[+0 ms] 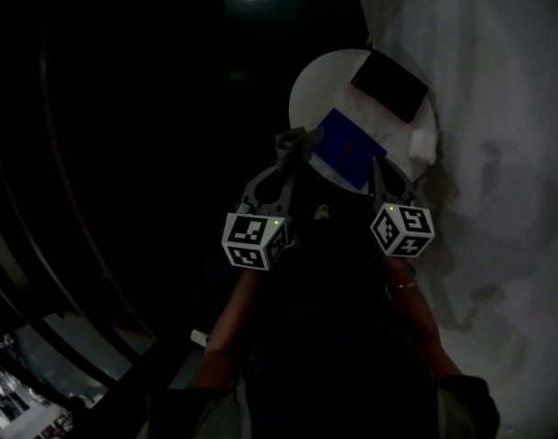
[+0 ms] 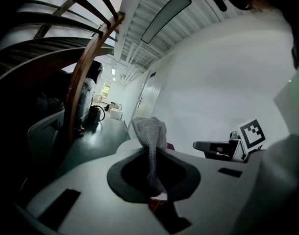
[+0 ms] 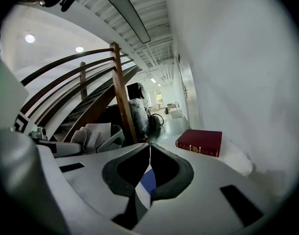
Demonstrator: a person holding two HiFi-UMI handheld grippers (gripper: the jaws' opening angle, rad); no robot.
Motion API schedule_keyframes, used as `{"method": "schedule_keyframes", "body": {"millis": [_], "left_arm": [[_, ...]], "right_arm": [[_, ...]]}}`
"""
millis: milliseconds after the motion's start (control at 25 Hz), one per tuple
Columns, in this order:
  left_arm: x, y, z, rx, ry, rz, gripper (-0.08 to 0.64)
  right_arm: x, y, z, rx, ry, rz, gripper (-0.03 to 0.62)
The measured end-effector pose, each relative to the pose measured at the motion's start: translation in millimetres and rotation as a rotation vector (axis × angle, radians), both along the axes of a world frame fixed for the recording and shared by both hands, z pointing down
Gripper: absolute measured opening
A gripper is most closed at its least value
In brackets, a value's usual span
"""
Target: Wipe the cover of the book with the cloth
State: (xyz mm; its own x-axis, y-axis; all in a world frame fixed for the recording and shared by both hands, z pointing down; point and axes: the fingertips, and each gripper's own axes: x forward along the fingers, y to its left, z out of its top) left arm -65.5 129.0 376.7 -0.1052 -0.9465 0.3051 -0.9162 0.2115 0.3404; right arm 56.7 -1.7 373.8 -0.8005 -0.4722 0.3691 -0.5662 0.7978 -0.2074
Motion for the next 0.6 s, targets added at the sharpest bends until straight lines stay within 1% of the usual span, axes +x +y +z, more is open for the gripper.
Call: {"method": "schedule_keyframes", "body": {"millis": [280, 480, 600], "left_arm": [[-10.4, -34.2, 14.1, -0.042, 0.0, 0.029, 0.034], [-13.5, -73.6, 17.8, -0.059, -0.007, 0.063, 0.034], [-8.9, -101.5, 18.3, -0.077, -0.02, 0.102, 0.034]], "right_arm": [[4.3, -38.4, 12.3, -0.025, 0.0, 0.068, 0.029], [16.6, -75.7, 11.2, -0.026, -0.008, 0.129, 0.029], [27.9, -96.7, 11.2, -0.033, -0.024, 0.164, 0.029]]}}
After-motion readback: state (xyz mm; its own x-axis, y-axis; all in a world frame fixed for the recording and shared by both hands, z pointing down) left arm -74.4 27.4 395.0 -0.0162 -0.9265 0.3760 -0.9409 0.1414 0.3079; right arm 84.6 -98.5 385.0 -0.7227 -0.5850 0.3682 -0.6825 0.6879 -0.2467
